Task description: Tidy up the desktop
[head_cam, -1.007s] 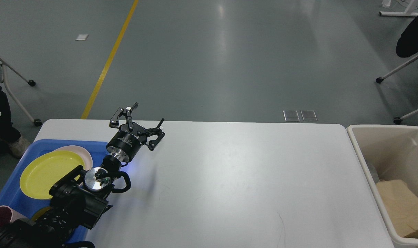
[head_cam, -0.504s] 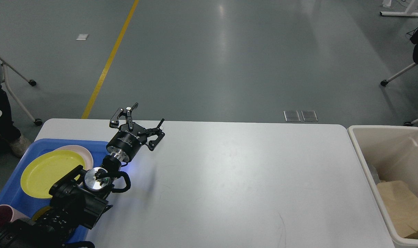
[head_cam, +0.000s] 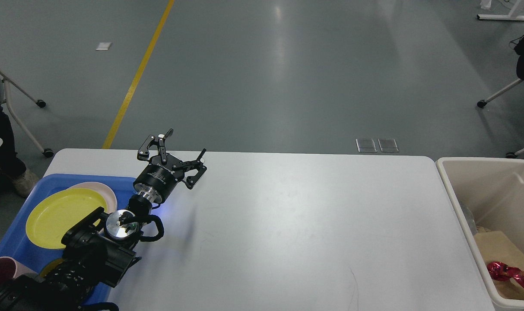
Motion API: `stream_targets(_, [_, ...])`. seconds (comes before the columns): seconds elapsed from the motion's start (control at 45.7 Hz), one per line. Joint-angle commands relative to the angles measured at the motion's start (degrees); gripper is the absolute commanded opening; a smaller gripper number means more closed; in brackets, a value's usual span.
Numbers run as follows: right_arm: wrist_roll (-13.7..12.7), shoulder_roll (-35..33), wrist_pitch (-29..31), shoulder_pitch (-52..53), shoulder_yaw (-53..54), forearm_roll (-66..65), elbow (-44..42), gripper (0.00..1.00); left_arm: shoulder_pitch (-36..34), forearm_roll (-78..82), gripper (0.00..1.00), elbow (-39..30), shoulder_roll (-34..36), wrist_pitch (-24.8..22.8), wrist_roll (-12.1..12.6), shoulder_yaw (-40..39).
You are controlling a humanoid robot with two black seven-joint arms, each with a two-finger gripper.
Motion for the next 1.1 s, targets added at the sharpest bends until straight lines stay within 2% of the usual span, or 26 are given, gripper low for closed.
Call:
stream_targets(0.0, [0.00, -0.24, 0.14, 0.84, 0.01, 0.01, 0.31, 1.00, 0.00, 0.05, 0.97, 0.00, 0.00, 0.00, 0.00, 0.00])
stream_targets(0.372, [0.09, 0.64, 0.58, 12.80, 0.54, -0.08, 1.54, 1.00, 0.00, 0.05, 0.97, 0.00, 0.00, 0.00, 0.00, 0.00])
stream_targets(0.482, [0.00, 4.59, 0.67, 13.68, 3.34, 0.01, 4.35, 1.00, 0.00, -0.04, 0.97, 0.00, 0.00, 0.00, 0.00, 0.00])
stream_targets(0.832, [0.00, 15.49, 1.54, 17.37, 34.27, 0.01, 14.90, 1.00, 0.00, 0.05, 0.97, 0.00, 0.00, 0.00, 0.00, 0.00])
stream_targets(1.073, [0.00, 21.82, 2.51, 14.39, 57.82, 0.09, 18.68, 1.00, 0.00, 0.05, 0.97, 0.00, 0.00, 0.00, 0.00, 0.00])
